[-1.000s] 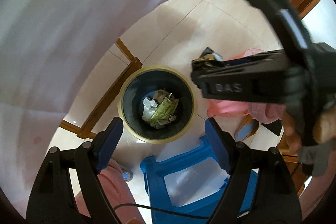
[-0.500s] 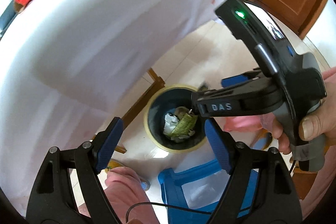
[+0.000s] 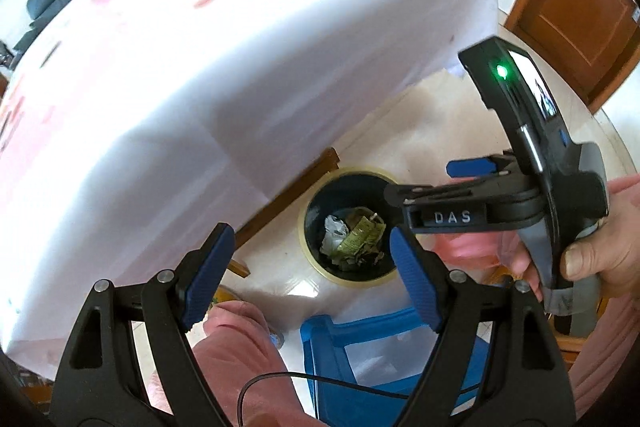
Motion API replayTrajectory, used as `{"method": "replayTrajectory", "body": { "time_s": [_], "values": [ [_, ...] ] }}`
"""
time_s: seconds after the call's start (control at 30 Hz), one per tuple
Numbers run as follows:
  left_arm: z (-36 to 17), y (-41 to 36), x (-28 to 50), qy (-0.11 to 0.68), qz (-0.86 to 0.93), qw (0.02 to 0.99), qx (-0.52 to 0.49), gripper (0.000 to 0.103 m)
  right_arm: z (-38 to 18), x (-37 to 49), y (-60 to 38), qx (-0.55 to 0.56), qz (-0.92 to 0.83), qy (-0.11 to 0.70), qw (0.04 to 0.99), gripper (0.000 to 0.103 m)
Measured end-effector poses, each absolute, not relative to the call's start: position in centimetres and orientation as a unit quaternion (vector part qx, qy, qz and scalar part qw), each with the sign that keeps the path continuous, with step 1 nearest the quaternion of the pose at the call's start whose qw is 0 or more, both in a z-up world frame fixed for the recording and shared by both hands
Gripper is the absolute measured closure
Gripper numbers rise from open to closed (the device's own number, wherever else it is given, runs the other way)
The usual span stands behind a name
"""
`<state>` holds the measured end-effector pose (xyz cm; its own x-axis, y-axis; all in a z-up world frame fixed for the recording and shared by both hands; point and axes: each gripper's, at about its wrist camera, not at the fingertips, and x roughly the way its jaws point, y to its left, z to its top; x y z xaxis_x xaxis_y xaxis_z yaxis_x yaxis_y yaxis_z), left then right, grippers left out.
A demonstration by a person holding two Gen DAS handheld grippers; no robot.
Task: Collect trash
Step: 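Raise both tools back over the table toward the remaining trash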
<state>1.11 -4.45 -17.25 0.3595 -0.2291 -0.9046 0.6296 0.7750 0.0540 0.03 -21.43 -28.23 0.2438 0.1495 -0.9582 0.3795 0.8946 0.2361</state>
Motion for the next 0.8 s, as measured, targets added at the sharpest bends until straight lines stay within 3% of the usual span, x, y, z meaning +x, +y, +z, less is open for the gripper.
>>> {"method": "replayTrajectory", "body": {
  "time_s": [0.47, 0.8],
  "values": [
    [-8.5, -0.8, 2.6, 0.476, -0.26, 0.826, 0.151, 0.025, -17.4, -1.7, -18.5, 0.242, -0.037, 0.573, 0.782, 0.015],
    [-1.4, 2.1, 5.8, 0.442, -0.258, 0.849, 0.133, 0.025, -7.0, -0.7, -15.0, 0.161, -0.021, 0.529, 0.833, 0.015]
  ]
}}
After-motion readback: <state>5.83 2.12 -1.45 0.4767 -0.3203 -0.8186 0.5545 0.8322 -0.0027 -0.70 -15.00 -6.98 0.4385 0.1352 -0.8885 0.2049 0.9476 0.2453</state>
